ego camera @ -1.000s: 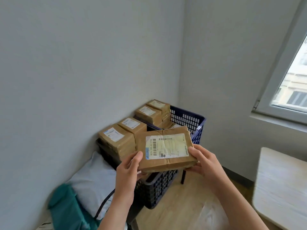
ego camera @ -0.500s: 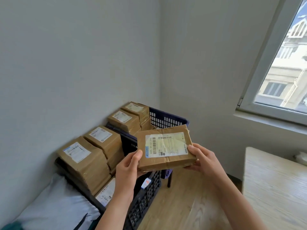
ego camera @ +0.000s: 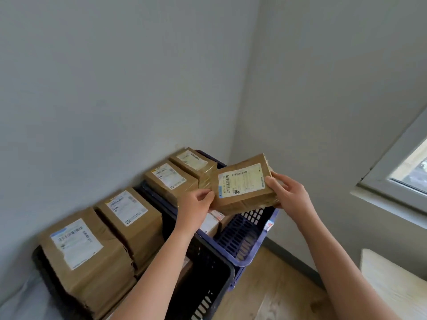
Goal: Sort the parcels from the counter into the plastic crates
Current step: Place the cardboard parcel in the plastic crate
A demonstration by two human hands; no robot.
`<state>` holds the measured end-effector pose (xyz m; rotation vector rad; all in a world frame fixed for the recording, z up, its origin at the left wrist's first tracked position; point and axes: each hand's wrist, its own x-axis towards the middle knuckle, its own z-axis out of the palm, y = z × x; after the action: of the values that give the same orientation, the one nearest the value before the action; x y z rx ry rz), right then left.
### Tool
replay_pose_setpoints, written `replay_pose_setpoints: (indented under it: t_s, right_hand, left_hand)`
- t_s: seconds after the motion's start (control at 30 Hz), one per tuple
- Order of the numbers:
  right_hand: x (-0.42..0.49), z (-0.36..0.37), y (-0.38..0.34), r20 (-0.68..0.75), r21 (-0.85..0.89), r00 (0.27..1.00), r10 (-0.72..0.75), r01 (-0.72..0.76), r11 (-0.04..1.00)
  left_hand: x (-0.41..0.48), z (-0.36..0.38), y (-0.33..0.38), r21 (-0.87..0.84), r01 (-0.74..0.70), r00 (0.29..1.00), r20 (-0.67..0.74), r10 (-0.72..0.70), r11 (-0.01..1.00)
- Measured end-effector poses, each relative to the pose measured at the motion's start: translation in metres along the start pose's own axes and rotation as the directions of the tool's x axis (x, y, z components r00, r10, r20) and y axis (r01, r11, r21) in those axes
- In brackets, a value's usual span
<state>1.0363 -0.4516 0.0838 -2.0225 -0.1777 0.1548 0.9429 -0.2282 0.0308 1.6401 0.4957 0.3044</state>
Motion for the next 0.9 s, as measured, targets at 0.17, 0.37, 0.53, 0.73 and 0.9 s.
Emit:
replay_pose_setpoints:
  t_s: [0.17,0.37,0.53,0.73,0.9]
  right_hand:
    - [0.065,0.021,0.016,0.126,-0.056,0.99,0.059,-0.053,0.997]
    - [0.126,0.037,0.039,0.354,-0.089,0.926,0.131,-0.106,0.99]
    - [0.175,0.044,0.056,0.549,-0.174,0.815,0.183,-0.102,0.979]
    - [0.219,0.074,0.084,0.745,-0.239,0.618,0.251,-0.104,0.965]
    - [0.227,0.114,0.112,0.841,-0.245,0.42,0.341,-0.266,0.932]
  left_hand:
    - [0.036,0.002,-0.023,0.034,0.087,0.996,-0.027,-0.086,0.996]
    - [0.053,0.018,-0.049,0.168,0.207,0.974,-0.128,-0.187,0.964]
    - [0.059,0.03,-0.054,0.174,0.357,0.926,-0.199,-0.322,0.918]
    - [0.064,0.039,-0.062,0.38,0.445,0.888,-0.304,-0.345,0.811]
    - [0.06,0.051,-0.075,0.66,0.475,0.877,-0.404,-0.258,0.581]
